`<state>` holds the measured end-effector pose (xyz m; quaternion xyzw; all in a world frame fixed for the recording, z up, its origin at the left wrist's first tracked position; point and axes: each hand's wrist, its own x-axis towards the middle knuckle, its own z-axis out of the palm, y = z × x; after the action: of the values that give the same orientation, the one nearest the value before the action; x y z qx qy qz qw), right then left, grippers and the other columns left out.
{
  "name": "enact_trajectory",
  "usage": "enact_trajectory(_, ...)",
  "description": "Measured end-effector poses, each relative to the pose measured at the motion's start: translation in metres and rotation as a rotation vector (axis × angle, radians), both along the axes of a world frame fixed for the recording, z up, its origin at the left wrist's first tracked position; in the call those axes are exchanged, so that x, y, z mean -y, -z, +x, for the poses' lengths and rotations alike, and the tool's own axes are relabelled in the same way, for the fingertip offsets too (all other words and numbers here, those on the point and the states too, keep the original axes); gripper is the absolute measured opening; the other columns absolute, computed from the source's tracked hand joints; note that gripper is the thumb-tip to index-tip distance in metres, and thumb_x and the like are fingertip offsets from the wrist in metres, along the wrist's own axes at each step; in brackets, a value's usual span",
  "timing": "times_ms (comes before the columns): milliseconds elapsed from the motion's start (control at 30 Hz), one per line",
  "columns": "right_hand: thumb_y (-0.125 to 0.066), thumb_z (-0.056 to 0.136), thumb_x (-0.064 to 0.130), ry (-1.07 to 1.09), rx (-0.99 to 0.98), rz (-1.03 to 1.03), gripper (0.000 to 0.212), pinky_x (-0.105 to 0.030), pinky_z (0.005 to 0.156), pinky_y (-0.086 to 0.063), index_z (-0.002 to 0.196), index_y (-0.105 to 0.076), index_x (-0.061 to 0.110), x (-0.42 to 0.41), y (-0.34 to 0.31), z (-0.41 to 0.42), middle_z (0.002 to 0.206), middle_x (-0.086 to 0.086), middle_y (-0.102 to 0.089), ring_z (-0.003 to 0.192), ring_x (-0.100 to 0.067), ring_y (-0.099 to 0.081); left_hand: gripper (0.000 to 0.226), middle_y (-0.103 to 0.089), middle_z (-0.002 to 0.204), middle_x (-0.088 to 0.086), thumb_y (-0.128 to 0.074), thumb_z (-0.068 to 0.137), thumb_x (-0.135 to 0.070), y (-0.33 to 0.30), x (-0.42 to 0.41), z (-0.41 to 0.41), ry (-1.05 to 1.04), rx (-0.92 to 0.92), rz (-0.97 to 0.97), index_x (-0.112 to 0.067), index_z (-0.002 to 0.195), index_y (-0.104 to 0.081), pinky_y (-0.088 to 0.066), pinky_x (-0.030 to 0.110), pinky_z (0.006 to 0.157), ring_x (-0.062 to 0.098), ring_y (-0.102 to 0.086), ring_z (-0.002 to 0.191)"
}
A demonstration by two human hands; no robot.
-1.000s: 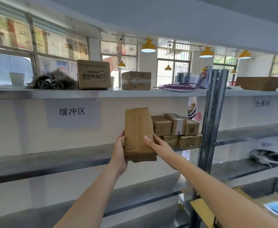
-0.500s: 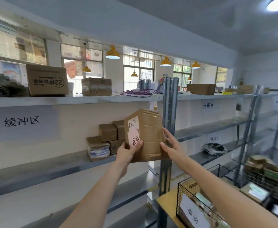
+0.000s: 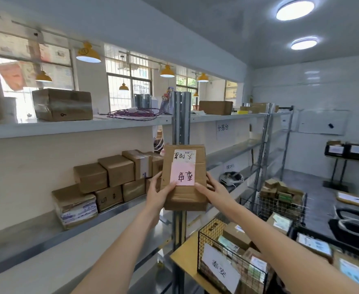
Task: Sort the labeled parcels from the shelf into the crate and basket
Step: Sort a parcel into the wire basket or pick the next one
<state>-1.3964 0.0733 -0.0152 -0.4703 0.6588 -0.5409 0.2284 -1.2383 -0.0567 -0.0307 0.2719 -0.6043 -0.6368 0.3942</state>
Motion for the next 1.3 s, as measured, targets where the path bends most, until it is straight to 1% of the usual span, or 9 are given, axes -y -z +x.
enact_trajectory(100,-0.065,0.094,0.047,0.086,0.035,-0.014,0.079,-0.048,0.106,-0.048,0.158,-0.019,0.043,-0.003,-0.001,-0.011,0.145,0.007,-0.049,0.125,-0.017,-0.054,0.067,-0.051,0.139,0.005,-0.08,0.083,-0.041,0.006,0.017,-0.023,0.08,0.042,0.007,-0.054,0.134,-0.039,-0.047,0.053,0.104,0.027,-0.054,0.122)
enact_trajectory(333,-0.063,0.096,0.044,0.243,0.068,0.007,0.078,-0.051,0.106,-0.048,0.158,-0.015,0.044,-0.021,0.015,-0.035,0.135,0.006,-0.053,0.12,-0.017,-0.057,0.062,-0.048,0.123,-0.003,-0.069,0.093,-0.039,0.029,0.02,-0.079,0.257,0.072,0.026,-0.052,0.14,-0.031,-0.052,0.042,0.085,0.018,-0.054,0.102)
enact_trajectory(433,-0.061,0.098,0.039,0.32,0.105,0.029,0.074,-0.043,0.099,-0.052,0.158,-0.016,0.042,-0.033,0.025,-0.051,0.132,0.007,-0.054,0.115,-0.015,-0.058,0.057,-0.047,0.11,-0.01,-0.062,0.098,-0.032,0.039,0.013,-0.105,0.335,0.082,0.032,-0.049,0.142,-0.03,-0.047,0.035,0.071,0.016,-0.053,0.096)
enact_trajectory(567,-0.058,0.101,0.037,0.384,0.103,0.06,0.07,-0.022,0.072,-0.048,0.157,-0.018,0.041,-0.043,0.031,-0.082,0.129,0.008,-0.051,0.102,-0.001,-0.055,0.065,-0.048,0.127,0.001,-0.062,0.097,-0.039,0.049,0.011,-0.143,0.412,0.118,0.026,-0.052,0.148,-0.025,-0.047,0.037,0.077,0.018,-0.053,0.103)
enact_trajectory(667,-0.057,0.101,0.036,0.405,0.136,0.083,0.068,-0.021,0.07,-0.048,0.158,-0.019,0.041,-0.042,0.038,-0.114,0.138,0.004,-0.05,0.102,-0.001,-0.055,0.075,-0.048,0.135,0.005,-0.065,0.093,-0.043,0.052,0.016,-0.179,0.464,0.173,0.04,-0.053,0.152,-0.019,-0.049,0.041,0.084,0.021,-0.054,0.104)
enact_trajectory(833,-0.058,0.101,0.038,0.44,0.185,0.099,0.064,-0.019,0.069,-0.05,0.155,-0.025,0.045,-0.029,0.056,-0.184,0.133,0.009,-0.055,0.108,-0.004,-0.058,0.076,-0.051,0.129,0.002,-0.067,0.092,-0.045,0.065,0.036,-0.253,0.512,0.236,0.067,-0.049,0.152,-0.021,-0.048,0.034,0.069,0.018,-0.056,0.097)
enact_trajectory(1133,-0.056,0.091,0.065,0.575,0.212,0.24,0.082,-0.043,0.112,-0.041,0.16,-0.023,0.034,0.013,0.124,-0.35,0.16,-0.002,-0.036,0.139,-0.023,-0.042,0.089,-0.049,0.132,0.003,-0.073,0.09,-0.037,0.13,0.067,-0.422,0.354,0.267,0.178,-0.048,0.155,-0.012,-0.052,0.039,0.072,0.02,-0.056,0.096)
enact_trajectory(1200,-0.06,0.087,0.067,0.567,0.296,0.305,0.092,-0.046,0.114,-0.039,0.161,-0.016,0.033,0.02,0.146,-0.384,0.164,-0.002,-0.027,0.144,-0.025,-0.038,0.113,-0.051,0.14,0.004,-0.085,0.073,-0.043,0.149,0.074,-0.455,0.307,0.273,0.241,-0.058,0.15,-0.004,-0.056,0.054,0.086,0.029,-0.058,0.111)
enact_trajectory(1300,-0.068,0.084,0.064,0.528,0.46,0.33,0.102,-0.042,0.107,-0.044,0.161,-0.009,0.035,0.032,0.18,-0.419,0.165,-0.002,-0.024,0.14,-0.029,-0.044,0.135,-0.049,0.147,0.006,-0.094,0.044,-0.058,0.187,0.085,-0.505,0.256,0.324,0.311,-0.073,0.138,0.001,-0.055,0.067,0.08,0.039,-0.057,0.12)
